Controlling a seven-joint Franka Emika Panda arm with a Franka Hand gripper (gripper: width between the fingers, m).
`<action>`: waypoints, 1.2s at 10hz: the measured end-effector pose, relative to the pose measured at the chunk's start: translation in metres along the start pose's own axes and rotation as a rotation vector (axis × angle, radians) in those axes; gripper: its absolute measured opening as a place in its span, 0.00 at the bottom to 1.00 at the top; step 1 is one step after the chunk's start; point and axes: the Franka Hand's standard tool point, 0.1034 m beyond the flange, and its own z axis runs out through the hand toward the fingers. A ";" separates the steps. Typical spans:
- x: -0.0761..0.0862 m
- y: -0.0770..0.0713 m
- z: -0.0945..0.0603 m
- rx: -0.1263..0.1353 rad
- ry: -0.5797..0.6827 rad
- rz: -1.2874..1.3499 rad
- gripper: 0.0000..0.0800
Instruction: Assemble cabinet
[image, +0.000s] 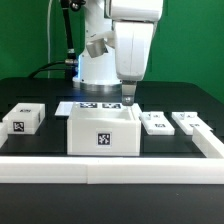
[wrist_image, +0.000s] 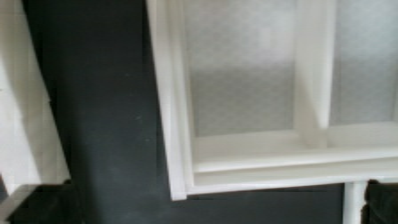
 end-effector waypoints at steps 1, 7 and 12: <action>0.000 0.000 0.000 0.000 0.000 -0.001 1.00; -0.003 -0.032 0.008 0.035 -0.006 -0.004 1.00; -0.010 -0.086 0.026 0.056 -0.003 -0.011 1.00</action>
Offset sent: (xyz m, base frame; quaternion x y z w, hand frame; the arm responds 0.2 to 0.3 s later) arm -0.0400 0.0000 0.0000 0.0000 0.0000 0.0000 1.0000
